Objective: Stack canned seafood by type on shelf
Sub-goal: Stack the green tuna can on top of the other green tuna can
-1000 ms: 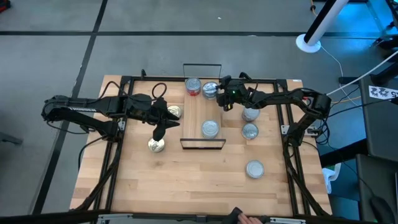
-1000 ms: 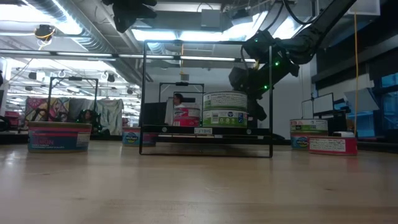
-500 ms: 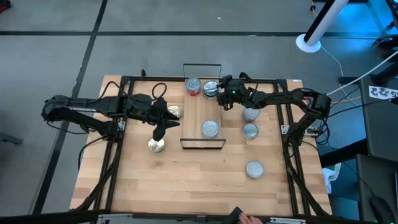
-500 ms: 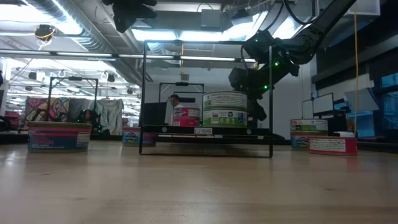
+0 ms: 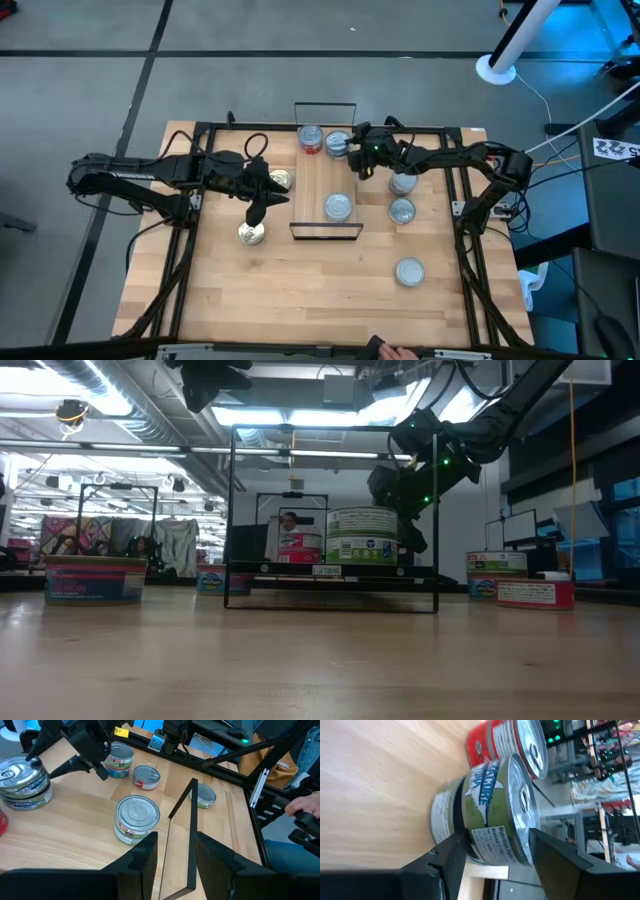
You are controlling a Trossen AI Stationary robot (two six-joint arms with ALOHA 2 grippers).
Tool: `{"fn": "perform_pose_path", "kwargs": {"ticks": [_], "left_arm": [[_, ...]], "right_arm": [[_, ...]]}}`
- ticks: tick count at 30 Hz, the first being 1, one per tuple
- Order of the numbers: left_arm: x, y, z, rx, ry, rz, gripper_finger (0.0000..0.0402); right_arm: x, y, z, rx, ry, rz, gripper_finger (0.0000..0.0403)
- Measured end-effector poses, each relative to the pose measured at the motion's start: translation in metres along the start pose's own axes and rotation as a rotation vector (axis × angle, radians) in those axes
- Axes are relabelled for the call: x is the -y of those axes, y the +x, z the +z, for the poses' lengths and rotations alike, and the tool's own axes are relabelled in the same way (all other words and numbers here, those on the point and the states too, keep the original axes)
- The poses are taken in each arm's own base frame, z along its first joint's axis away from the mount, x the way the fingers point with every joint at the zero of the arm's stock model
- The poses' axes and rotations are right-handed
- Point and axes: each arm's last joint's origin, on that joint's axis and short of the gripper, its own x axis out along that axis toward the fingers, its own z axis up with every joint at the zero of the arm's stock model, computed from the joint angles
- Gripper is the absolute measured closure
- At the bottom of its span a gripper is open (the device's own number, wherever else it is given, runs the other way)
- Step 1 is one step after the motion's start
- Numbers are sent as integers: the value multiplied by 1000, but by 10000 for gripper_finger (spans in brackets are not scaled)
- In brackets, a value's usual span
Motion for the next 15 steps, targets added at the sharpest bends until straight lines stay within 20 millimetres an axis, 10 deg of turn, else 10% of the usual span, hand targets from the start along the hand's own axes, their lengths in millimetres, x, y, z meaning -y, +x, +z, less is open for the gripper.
{"fn": "perform_pose_path", "kwargs": {"ticks": [15], "left_arm": [[0,0,0,0,-2,0,279]], "right_arm": [[4,1,-8,-82,13,-34,189]]}}
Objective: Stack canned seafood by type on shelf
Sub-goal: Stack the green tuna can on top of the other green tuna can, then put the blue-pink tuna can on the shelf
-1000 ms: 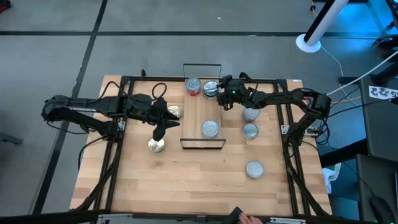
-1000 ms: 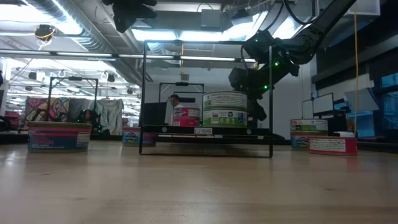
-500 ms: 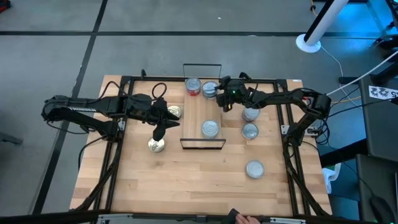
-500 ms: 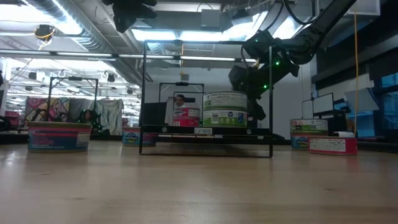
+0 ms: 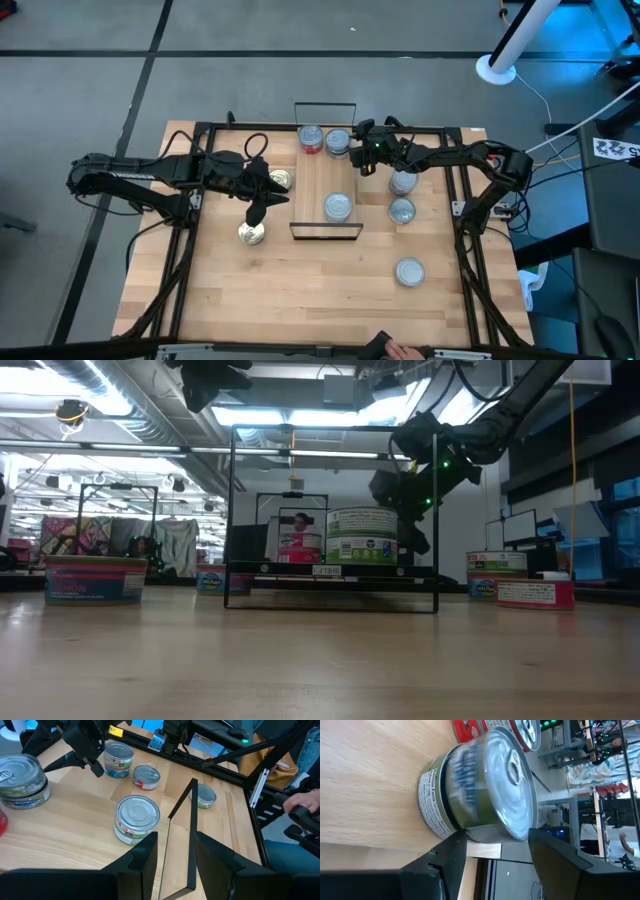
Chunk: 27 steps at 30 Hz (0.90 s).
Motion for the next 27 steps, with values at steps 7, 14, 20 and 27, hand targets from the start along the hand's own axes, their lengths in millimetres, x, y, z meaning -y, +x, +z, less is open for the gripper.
{"fn": "perform_pose_path", "kwargs": {"ticks": [7,14,20,27], "left_arm": [[0,0,0,0,0,0,279],[0,0,0,0,0,0,279],[0,0,0,0,0,0,279],[0,0,0,0,0,0,279]], "right_arm": [[-3,0,-1,-16,4,29,189],[-3,-2,-2,-160,-7,-47,189],[-3,-18,8,-203,-40,-59,189],[11,-56,25,-190,-44,-133,189]]}}
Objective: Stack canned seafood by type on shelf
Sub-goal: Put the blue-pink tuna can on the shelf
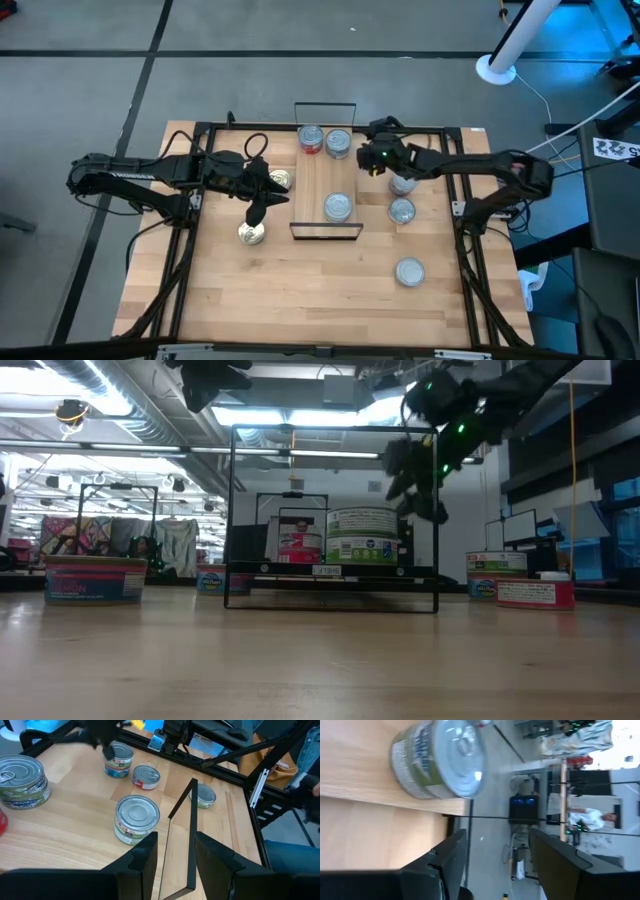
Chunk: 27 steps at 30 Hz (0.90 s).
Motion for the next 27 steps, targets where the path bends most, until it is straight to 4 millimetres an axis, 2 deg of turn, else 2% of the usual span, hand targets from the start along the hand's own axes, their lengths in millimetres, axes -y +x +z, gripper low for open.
{"fn": "perform_pose_path", "kwargs": {"ticks": [7,13,20,27], "left_arm": [[0,0,-2,-19,-17,5,279],[0,-2,-20,-183,-192,57,279],[-3,-12,-48,-447,-399,226,279],[-13,-26,-66,-613,-495,442,279]], "right_arm": [[20,-51,4,27,19,-83,189],[24,-94,11,154,123,-89,189],[11,-127,31,363,163,2,189],[-12,-154,52,596,80,163,189]]}}
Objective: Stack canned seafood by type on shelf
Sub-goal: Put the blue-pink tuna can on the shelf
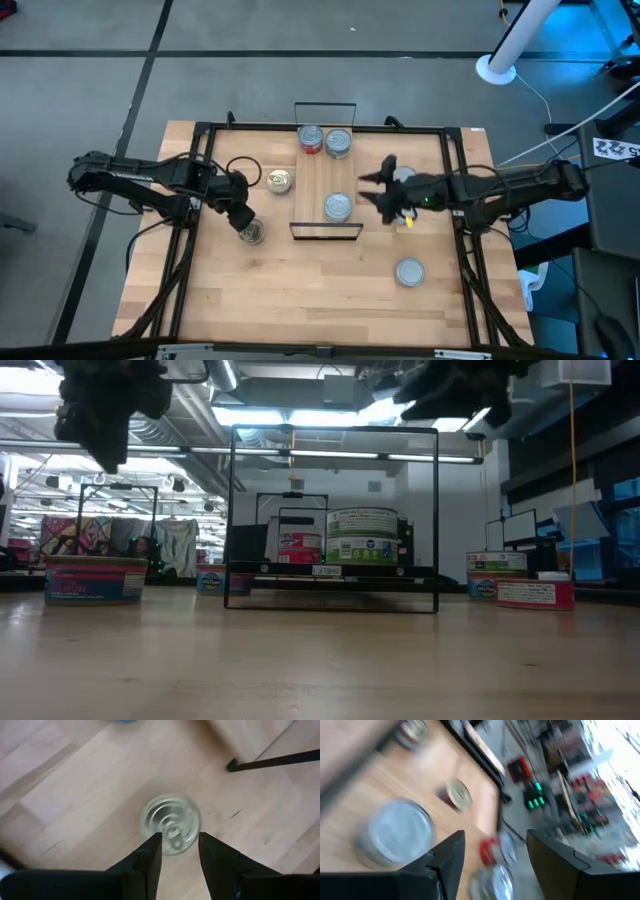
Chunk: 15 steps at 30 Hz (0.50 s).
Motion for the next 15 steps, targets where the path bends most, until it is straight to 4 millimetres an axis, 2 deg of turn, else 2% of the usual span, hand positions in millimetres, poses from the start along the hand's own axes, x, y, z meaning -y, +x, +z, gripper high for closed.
{"fn": "perform_pose_path", "kwargs": {"ticks": [5,9,15], "left_arm": [[-1,5,-1,-1,-23,5,279],[-8,28,-8,-23,-49,29,279],[-22,63,-21,-75,-80,62,279]], "right_arm": [[-17,-7,16,96,2,86,189],[-30,-11,26,142,62,151,189],[-44,-18,37,222,62,249,189]]}}
